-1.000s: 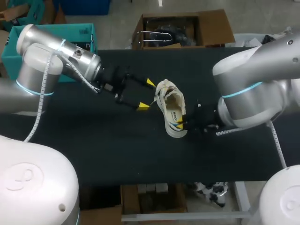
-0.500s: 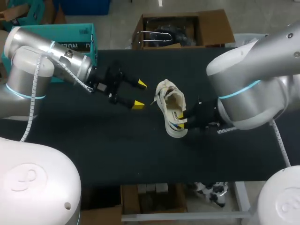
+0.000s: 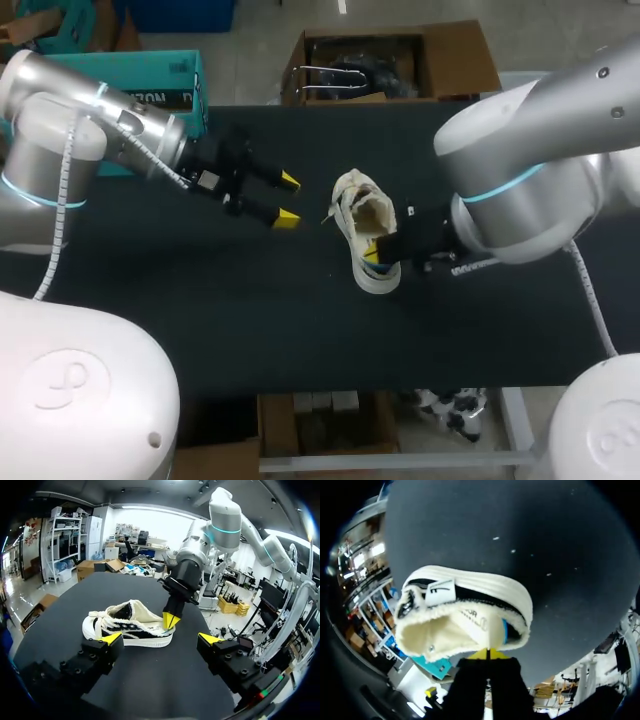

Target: Open the shoe tongue, take the insole out of the shoe, put the insole back into the shoe, and pack the shoe into the shoebox

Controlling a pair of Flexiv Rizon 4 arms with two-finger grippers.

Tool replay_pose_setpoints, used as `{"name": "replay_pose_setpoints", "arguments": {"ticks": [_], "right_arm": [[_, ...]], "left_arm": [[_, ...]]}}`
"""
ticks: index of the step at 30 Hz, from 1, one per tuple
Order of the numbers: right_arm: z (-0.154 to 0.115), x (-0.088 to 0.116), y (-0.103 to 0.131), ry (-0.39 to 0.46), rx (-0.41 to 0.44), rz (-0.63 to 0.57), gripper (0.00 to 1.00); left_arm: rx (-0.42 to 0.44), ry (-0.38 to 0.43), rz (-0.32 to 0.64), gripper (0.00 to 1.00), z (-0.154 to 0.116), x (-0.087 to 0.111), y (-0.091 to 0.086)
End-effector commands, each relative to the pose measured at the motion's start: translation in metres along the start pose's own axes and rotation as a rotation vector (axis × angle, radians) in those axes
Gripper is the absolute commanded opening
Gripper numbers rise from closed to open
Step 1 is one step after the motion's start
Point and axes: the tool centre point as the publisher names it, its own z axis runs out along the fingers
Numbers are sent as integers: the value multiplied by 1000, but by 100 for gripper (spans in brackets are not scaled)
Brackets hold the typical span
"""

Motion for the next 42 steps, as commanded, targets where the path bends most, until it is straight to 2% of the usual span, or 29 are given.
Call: {"name": "replay_pose_setpoints", "arguments": {"ticks": [1, 7, 12, 17, 27, 28, 31, 33, 34, 35, 40, 42], "right_arm": [[20, 0, 9, -9, 5, 11, 0], [33, -9, 22, -25, -5, 51, 0], [33, -13, 28, -30, -1, 67, 0], [13, -8, 24, 5, 23, 39, 0], [-44, 4, 25, 94, 116, -68, 0], [-48, 5, 26, 94, 116, -76, 4], [-60, 9, 25, 83, 138, -113, 33], [-66, 11, 23, 73, 160, -143, 44], [-69, 12, 23, 62, 169, -159, 79], [-72, 12, 23, 51, 197, -176, 100], [-91, 20, 25, -29, 311, -241, 100], [-102, 25, 20, -111, 400, -265, 100]], "left_arm": [[-4, -24, -9, 100, -7, 8, -1], [-23, -35, -41, 100, -10, 8, -4], [-80, -48, -97, 100, -8, 8, -6], [-150, -48, -181, 100, -2, 6, 0], [-336, -67, -377, 100, 9, 4, 29], [-355, -74, -390, 100, 9, 5, 31], [-409, -89, -421, 100, 9, 8, 37], [-406, -91, -429, 100, 9, 9, 39], [-409, -98, -435, 100, 8, 10, 39], [-406, -100, -438, 100, 8, 11, 39], [-422, -96, -454, 100, 10, 16, 40], [-501, -118, -461, 100, 12, 17, 39]]}}
